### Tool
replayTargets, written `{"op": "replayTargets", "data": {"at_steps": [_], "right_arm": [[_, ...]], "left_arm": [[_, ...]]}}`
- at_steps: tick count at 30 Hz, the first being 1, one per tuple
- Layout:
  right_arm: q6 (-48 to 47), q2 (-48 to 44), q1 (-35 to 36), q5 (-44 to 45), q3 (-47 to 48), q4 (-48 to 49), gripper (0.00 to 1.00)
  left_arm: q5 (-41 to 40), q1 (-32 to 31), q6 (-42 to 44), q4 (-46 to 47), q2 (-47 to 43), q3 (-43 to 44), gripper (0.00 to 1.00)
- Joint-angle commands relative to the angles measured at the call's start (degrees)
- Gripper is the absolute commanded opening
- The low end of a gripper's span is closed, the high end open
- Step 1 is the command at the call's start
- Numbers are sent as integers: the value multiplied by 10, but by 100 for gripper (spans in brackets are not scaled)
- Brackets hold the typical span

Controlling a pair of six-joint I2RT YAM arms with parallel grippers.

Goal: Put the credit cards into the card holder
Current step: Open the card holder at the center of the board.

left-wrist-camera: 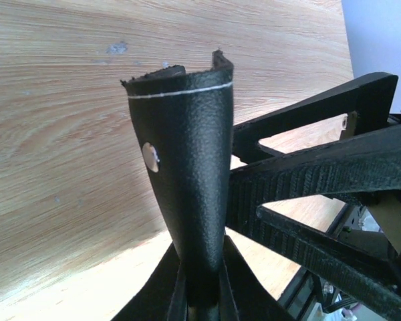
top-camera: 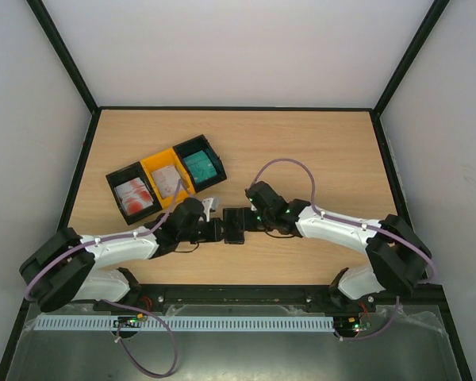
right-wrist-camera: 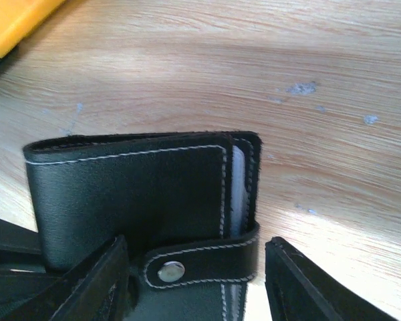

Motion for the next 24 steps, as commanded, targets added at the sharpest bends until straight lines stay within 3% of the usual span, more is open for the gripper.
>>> {"op": "replayTargets", "data": {"at_steps": [1, 6, 10, 13, 20, 24], "right_arm": [[0, 20, 5, 55, -3, -59, 53], [7, 11, 6, 206, -18, -137, 49], [16, -4, 6, 254, -7, -156, 47], [10, -15, 5, 233, 7, -146, 47], [-6, -84, 6, 77, -27, -12, 55], [7, -71, 5, 59, -34, 3, 52]], "left_arm": [[-11, 0, 23, 15, -19, 26, 2], [-30, 9, 16, 3, -40, 22, 2], [-30, 13, 17, -9, -43, 22, 3], [-29, 15, 17, -13, -43, 23, 3], [-24, 15, 17, -15, -41, 25, 2], [-18, 15, 15, -15, -42, 26, 2]]}}
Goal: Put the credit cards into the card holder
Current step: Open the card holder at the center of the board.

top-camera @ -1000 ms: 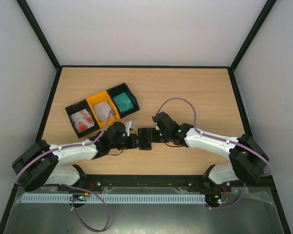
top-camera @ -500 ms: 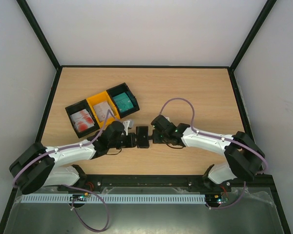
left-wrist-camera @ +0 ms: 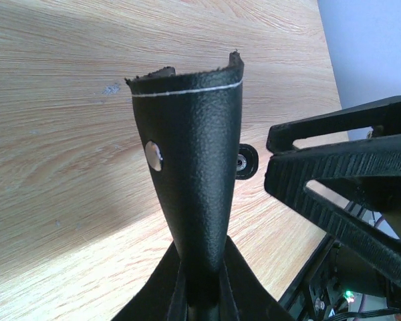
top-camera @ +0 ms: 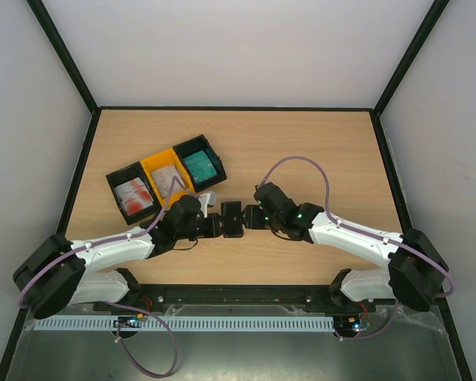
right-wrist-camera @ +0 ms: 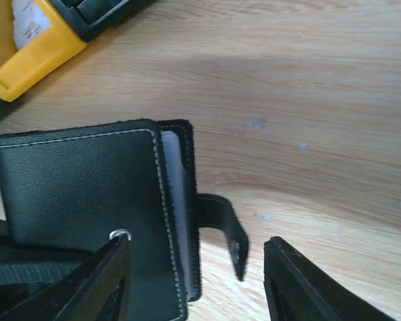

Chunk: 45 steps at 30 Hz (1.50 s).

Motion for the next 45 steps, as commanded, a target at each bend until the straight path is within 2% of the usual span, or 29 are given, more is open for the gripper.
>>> {"op": "replayTargets", "data": {"at_steps": [1, 6, 10, 15, 21, 25, 26, 28, 29, 31, 33, 35, 38, 45], "right_arm": [[10, 13, 0, -31, -15, 36, 48], [15, 18, 0, 16, -39, 48, 39], [12, 26, 0, 3, -48, 63, 36], [8, 29, -1, -11, -73, 120, 28], [3, 48, -2, -14, -72, 141, 19], [-3, 50, -4, -11, -73, 152, 3], [-5, 49, -3, -6, -69, 144, 2], [-12, 46, -4, 6, -59, 119, 2], [-14, 44, -5, 12, -53, 104, 2], [-18, 39, -5, 21, -40, 69, 2], [-25, 45, -6, 28, -22, 24, 2], [-34, 59, -10, 23, -4, -13, 2], [-36, 48, -12, 11, -1, -16, 2], [-39, 12, -15, -50, 33, 10, 2]], "left_arm": [[7, 3, 7, 7, -7, 16, 3], [8, 3, 8, 7, 4, 17, 2], [12, 4, 5, 8, 12, 20, 2], [16, 3, -1, 11, 17, 20, 2], [26, 3, -7, 13, 25, 24, 3], [27, 4, -13, 12, 31, 26, 2], [26, 5, -14, 4, 34, 29, 3], [16, 7, -16, -18, 38, 36, 10], [9, 9, -17, -34, 42, 40, 16], [-12, 14, -14, -74, 51, 51, 38], [-27, 29, -5, -110, 60, 57, 53], [-28, 46, 1, -126, 64, 56, 59], [-26, 60, 10, -131, 54, 54, 66], [-7, 63, 16, -124, 32, 59, 74]]}}
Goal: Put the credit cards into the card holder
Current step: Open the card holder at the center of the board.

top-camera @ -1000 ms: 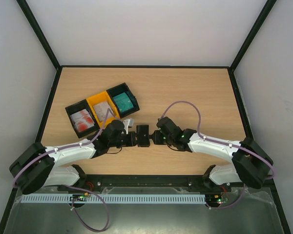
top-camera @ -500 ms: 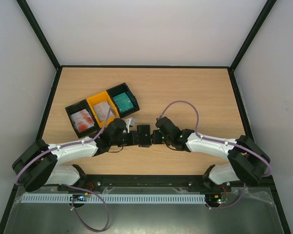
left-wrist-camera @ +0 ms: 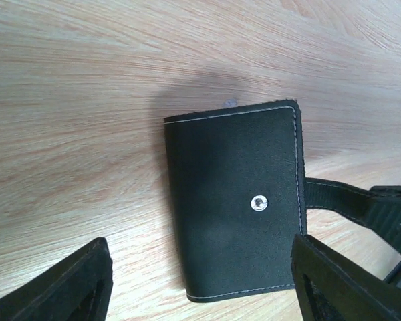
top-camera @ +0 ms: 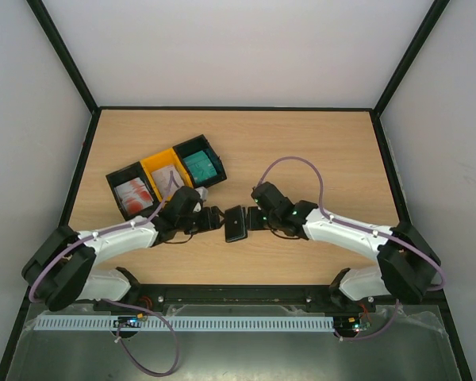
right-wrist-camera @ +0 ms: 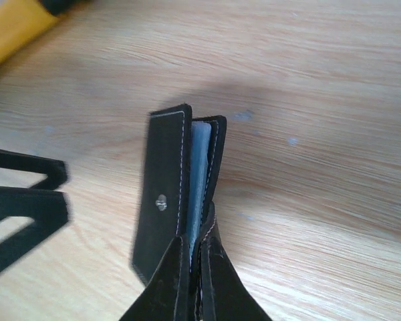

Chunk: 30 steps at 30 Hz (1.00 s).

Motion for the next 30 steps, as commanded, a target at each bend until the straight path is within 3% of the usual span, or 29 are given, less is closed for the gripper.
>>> {"op": "replayTargets", "data": {"at_steps": [1, 7, 15, 25, 30], "right_arm": [[-13, -37, -3, -43, 37, 9, 2], [-21, -29, -5, -55, 53, 12, 2], [-24, -22, -8, -26, 36, 10, 2], [-34, 8, -11, 200, 16, -81, 2], [-21, 48, -13, 255, 35, -117, 17]], "left_arm": [[18, 1, 11, -2, -23, 15, 76], [17, 2, 8, 5, -34, 16, 83], [-7, 4, 6, 5, -35, 15, 82], [26, 4, 5, 34, 5, 20, 62], [50, 4, 2, 47, 48, 39, 55]]}}
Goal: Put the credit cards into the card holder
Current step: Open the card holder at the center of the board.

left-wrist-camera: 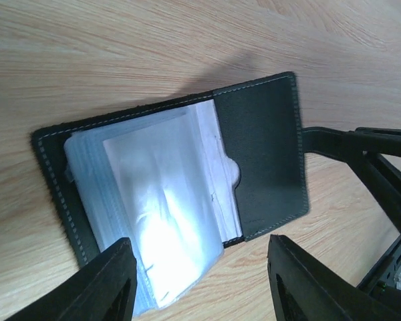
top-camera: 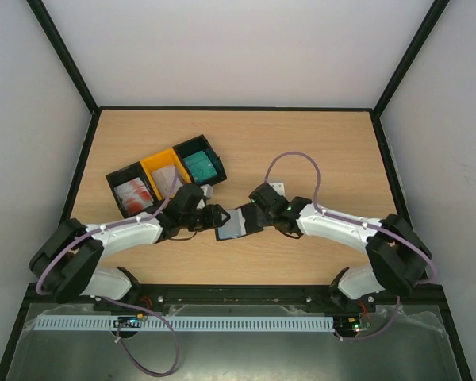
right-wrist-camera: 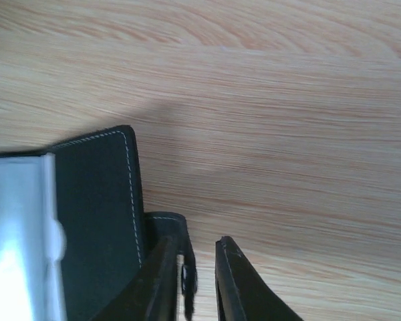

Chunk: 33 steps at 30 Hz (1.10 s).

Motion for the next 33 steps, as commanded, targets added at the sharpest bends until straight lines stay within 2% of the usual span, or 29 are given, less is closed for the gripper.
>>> {"op": "replayTargets", "data": {"at_steps": [1, 3, 5, 10, 14, 17, 33], "right_arm": [[10, 25, -3, 101, 13, -59, 22], [10, 15, -3, 107, 24, -61, 32], [3, -3, -3, 95, 35, -56, 36], [-37, -49, -4, -16, 47, 1, 43], [-42, -38, -3, -112, 39, 36, 43], [-31, -16, -3, -139, 27, 46, 43], [-6, -1, -3, -144, -9, 68, 43]], "left_arm": [[27, 4, -3, 22, 36, 28, 54], [29, 4, -9, 23, 50, 33, 52], [28, 4, -14, 23, 60, 36, 49], [28, 4, -28, 23, 77, 38, 45], [27, 4, -37, 19, 80, 38, 45], [19, 4, -43, 4, 83, 38, 51], [71, 4, -47, 46, 120, 49, 52]]}}
